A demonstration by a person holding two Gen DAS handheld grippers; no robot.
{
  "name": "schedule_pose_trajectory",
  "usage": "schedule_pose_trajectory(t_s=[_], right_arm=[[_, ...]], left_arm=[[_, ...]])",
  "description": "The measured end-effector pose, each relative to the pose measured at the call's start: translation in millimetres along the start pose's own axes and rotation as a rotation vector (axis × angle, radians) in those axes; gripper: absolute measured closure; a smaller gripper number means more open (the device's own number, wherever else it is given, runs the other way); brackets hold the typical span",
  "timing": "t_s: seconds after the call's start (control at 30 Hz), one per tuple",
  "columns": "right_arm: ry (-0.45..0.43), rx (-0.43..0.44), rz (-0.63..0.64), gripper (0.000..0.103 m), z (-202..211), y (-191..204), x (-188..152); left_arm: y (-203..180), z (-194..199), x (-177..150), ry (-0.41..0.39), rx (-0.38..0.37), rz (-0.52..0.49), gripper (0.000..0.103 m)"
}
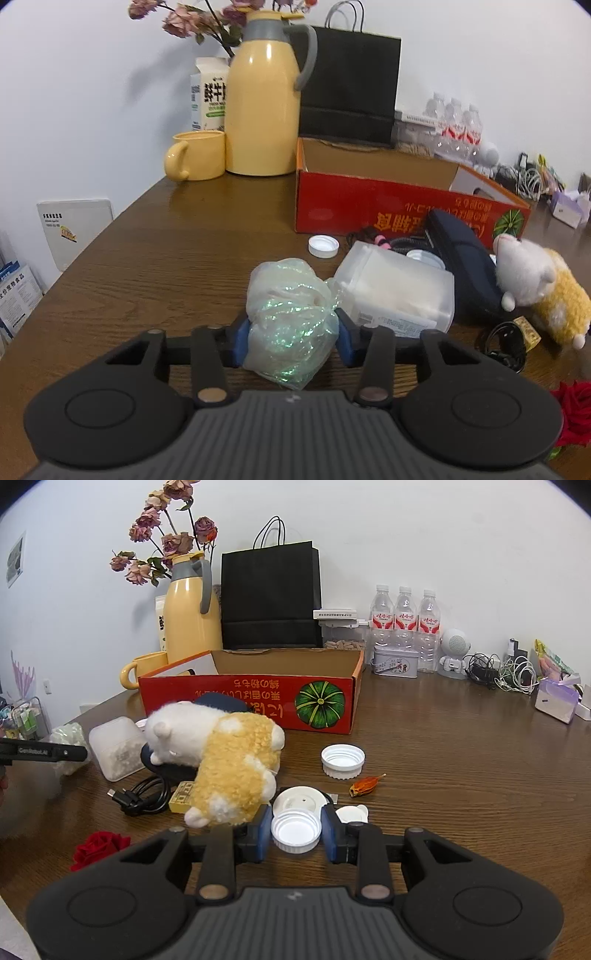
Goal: Organize objects
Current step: 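Grasp a white bottle cap with the right tool while the left tool grasps the sparkly bag, then carry the bottle cap and sparkly bag into the box and release both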
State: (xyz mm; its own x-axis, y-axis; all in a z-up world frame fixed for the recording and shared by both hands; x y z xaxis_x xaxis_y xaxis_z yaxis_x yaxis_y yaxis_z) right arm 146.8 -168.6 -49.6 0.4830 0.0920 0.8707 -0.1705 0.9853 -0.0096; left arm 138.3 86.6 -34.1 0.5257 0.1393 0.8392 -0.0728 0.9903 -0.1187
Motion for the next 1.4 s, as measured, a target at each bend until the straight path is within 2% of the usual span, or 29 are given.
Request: schedule_pose_trajectory(t_s=[0.17, 0.33, 0.6, 0.9, 1.1, 1.27, 1.4], right_arm=[[-0.012, -0.006, 0.001, 0.076, 1.6, 0.9, 2.2], [-0.05, -0.01, 0.014, 0.076, 5.1, 1.2, 13.1], [-0.14, -0.006, 0.037, 0.076, -7.2, 3.7, 55.9], [-0.235, 0.01, 0.071, 0.076, -49.9, 13.7, 127.7], [-0.23, 0.005, 0.063, 0.076, -99.4, 16.6, 161.9], [-0.197, -0.013, 0.045, 0.076, -142.4, 14.1, 172.7], [-0.17, -0.035, 0.008, 0.076, -167.9, 3.4, 167.0]], left_arm=[[-1.8, 15.6, 3.0, -0.051, 0.012, 0.014, 0.06], [-9.9, 30.0, 20.9, -0.12, -0.004, 0.007, 0.06], [-39.4, 26.4, 65.0, -0.215, -0.049, -0.019, 0.06], [-80.8, -11.8, 119.2, -0.264, -0.088, -0.039, 0.06], [-95.4, -50.1, 143.3, -0.255, -0.08, -0.003, 0.06], [-102.3, -85.2, 154.5, -0.228, -0.064, 0.032, 0.06], [-106.0, -112.7, 156.5, -0.198, -0.043, 0.046, 0.06]])
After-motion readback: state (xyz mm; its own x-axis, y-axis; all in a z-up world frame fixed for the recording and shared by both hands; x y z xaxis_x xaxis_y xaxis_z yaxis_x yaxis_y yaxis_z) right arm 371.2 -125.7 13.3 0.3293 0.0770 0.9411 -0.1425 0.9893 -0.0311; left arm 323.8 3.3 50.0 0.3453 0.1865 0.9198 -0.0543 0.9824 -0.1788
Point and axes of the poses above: each gripper's, at about its wrist camera, not at the fingertips, and z roughly against the way its jaws point, y to its left, x to its top, the point moved 1 cm from there along -z, roughly the way its jaws point, and after that the axes turned 4 degrees about z, right-handed, at the moved point
